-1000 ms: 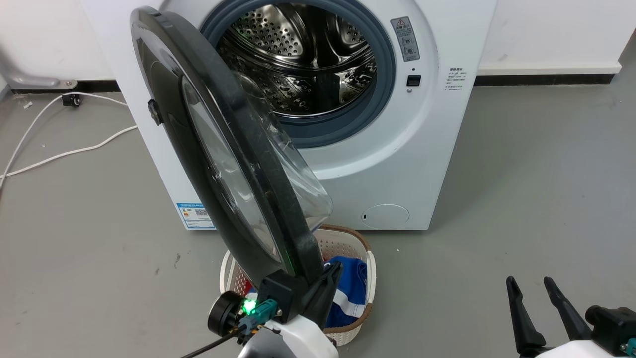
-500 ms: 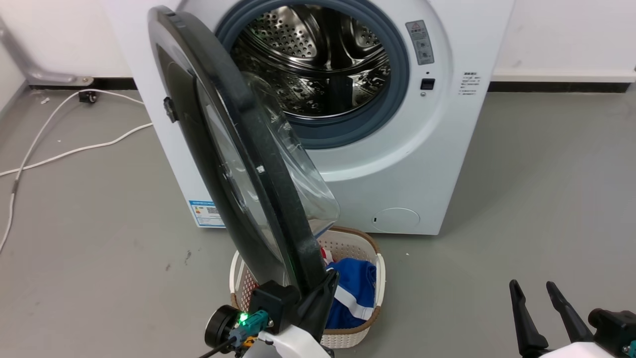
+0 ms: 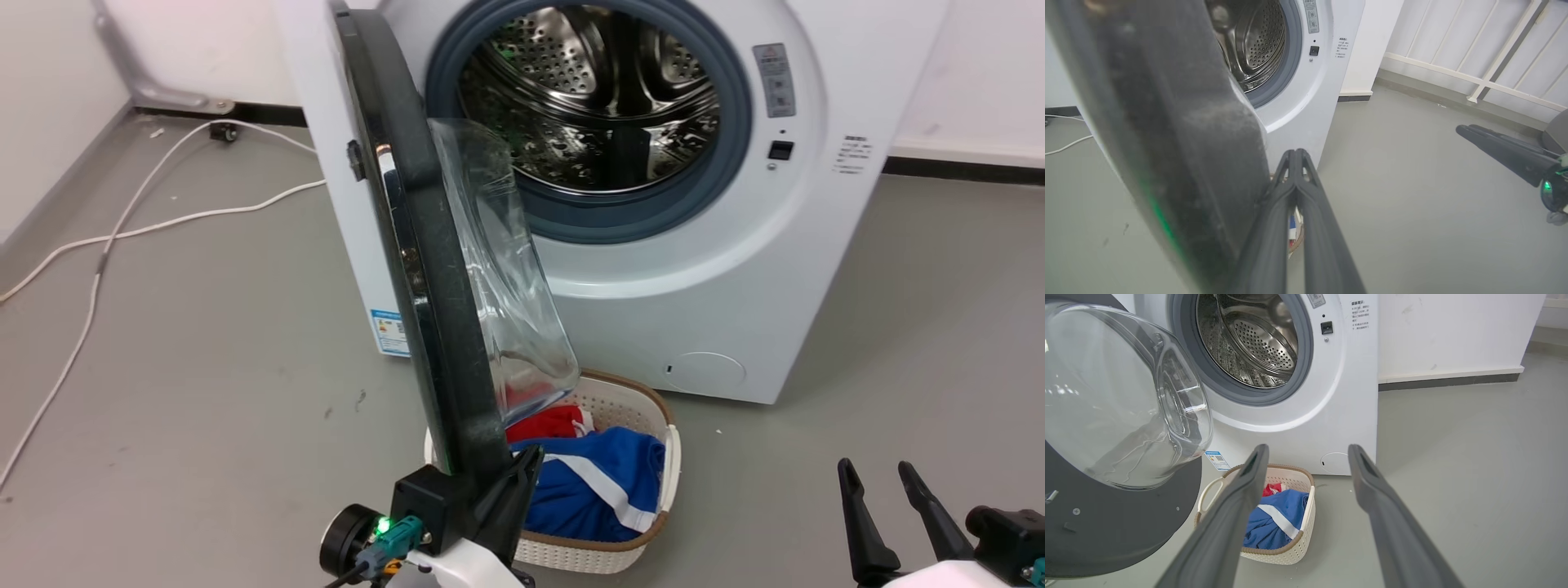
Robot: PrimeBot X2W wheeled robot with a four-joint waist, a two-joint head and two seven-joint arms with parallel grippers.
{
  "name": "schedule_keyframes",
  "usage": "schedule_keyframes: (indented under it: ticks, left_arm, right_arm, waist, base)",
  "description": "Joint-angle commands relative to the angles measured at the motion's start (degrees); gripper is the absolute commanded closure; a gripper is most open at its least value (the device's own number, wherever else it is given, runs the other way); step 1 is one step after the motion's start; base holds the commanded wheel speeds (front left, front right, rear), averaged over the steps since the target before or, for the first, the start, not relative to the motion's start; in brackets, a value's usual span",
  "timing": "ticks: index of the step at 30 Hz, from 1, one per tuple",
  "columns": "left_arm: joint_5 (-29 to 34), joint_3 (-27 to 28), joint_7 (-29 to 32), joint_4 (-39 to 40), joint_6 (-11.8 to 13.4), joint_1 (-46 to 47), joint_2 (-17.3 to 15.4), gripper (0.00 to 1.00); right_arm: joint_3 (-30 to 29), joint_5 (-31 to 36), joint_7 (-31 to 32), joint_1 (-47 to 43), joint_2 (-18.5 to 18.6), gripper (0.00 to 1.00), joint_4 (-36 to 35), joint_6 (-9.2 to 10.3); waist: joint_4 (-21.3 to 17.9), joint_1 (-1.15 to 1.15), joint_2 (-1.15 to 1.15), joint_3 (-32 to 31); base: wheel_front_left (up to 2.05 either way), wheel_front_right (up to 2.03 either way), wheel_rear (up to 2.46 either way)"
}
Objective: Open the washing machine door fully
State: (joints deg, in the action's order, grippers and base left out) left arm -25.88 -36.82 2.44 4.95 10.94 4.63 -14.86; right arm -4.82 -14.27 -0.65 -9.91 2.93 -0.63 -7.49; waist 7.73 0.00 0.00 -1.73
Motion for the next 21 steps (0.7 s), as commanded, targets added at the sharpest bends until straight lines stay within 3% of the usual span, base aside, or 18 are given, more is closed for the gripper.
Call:
schedule_keyframes:
  ticks: [1, 12, 21]
  left_arm:
    - [0.17, 1.66, -0.53, 0.12, 1.13, -0.21, -1.04, 1.0]
    - [0.11, 3.76, -1.56, 1.8, 3.73, -1.38, -2.01, 1.0]
    - [-2.53, 10.4, -4.35, 1.97, 7.09, -5.02, -4.65, 1.0]
  right_arm:
    - [-0.07, 0.76, -0.44, 0.56, -0.09, 0.0, 0.11, -0.01]
    - [-0.2, 0.75, -0.89, 1.14, -0.09, 0.0, 1.14, -0.01]
    - [-0.29, 0.95, -0.99, 2.03, -0.08, 0.0, 1.34, -0.01]
  waist:
    - [1.48, 0.0, 0.0, 0.13]
    - [8.38, 0.0, 0.0, 0.79]
    - [11.88, 0.0, 0.0, 1.19]
  base:
    - [0.0, 0.0, 0.0]
    - [0.0, 0.0, 0.0]
    - [0.0, 0.0, 0.0]
